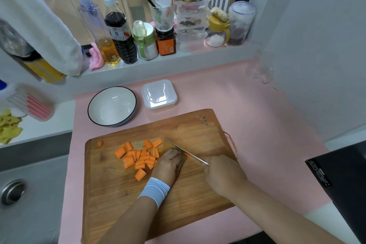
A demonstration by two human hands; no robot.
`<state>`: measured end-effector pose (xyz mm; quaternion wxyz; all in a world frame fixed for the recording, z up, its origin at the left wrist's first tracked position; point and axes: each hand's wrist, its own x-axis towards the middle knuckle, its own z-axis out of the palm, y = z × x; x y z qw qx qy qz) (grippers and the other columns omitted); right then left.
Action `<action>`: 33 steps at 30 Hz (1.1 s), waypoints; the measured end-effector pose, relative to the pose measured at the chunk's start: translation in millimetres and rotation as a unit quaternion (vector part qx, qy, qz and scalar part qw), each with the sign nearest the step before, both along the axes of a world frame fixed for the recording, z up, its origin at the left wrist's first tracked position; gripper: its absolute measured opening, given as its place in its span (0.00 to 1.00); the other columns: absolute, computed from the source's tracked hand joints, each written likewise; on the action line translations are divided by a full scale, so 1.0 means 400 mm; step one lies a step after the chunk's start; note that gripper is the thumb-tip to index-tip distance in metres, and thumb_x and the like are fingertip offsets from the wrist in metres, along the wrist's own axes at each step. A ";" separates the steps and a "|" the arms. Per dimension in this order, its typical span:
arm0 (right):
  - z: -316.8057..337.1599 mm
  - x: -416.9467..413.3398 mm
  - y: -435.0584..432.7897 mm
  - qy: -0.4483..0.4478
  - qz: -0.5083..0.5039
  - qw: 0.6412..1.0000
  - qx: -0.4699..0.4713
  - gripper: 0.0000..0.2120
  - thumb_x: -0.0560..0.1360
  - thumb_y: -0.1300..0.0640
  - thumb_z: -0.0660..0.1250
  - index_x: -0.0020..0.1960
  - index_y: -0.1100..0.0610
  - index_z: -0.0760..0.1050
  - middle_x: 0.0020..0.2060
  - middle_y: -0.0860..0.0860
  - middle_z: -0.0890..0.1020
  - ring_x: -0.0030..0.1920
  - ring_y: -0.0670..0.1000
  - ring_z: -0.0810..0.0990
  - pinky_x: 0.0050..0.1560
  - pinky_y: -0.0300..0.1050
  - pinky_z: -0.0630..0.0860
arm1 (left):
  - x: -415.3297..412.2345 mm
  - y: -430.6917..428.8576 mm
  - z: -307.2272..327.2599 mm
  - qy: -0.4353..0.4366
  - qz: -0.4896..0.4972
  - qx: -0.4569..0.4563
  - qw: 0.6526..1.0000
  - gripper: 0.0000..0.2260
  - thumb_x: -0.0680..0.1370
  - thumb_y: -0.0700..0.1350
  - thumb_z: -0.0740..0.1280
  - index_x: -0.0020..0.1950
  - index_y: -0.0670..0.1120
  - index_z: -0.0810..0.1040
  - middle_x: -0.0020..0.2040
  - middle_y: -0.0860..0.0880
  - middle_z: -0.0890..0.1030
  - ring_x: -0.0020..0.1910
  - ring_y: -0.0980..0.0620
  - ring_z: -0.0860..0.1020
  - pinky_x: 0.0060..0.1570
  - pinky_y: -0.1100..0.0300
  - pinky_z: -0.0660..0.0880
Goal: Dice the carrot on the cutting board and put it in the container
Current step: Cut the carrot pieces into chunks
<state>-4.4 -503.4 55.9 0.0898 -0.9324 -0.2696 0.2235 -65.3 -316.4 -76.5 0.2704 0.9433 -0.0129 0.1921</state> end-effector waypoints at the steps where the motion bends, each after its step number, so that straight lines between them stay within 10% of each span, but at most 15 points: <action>1: 0.000 0.003 0.003 0.006 -0.004 1.000 0.000 0.13 0.83 0.49 0.56 0.42 0.50 0.70 0.45 0.51 0.82 0.48 0.56 0.81 0.41 0.42 0.67 | 0.000 0.000 0.001 -0.002 0.001 -0.001 1.000 0.10 0.78 0.43 0.64 0.47 0.43 0.84 0.46 0.48 0.81 0.49 0.52 0.77 0.49 0.61 0.75; 9: -0.032 0.019 0.008 0.048 -0.013 0.999 0.012 0.19 0.84 0.50 0.57 0.34 0.48 0.63 0.32 0.44 0.71 0.31 0.44 0.68 0.30 0.37 0.60 | 0.002 -0.004 0.012 -0.012 0.001 -0.014 1.000 0.10 0.78 0.43 0.64 0.46 0.43 0.84 0.45 0.48 0.81 0.49 0.53 0.77 0.49 0.64 0.75; 33: -0.036 0.012 -0.013 0.049 -0.021 0.998 0.016 0.17 0.84 0.47 0.56 0.37 0.49 0.67 0.32 0.44 0.70 0.35 0.47 0.71 0.38 0.42 0.65 | 0.001 -0.005 0.006 -0.010 -0.004 0.011 1.000 0.06 0.77 0.41 0.67 0.47 0.43 0.84 0.45 0.48 0.80 0.47 0.52 0.77 0.45 0.60 0.76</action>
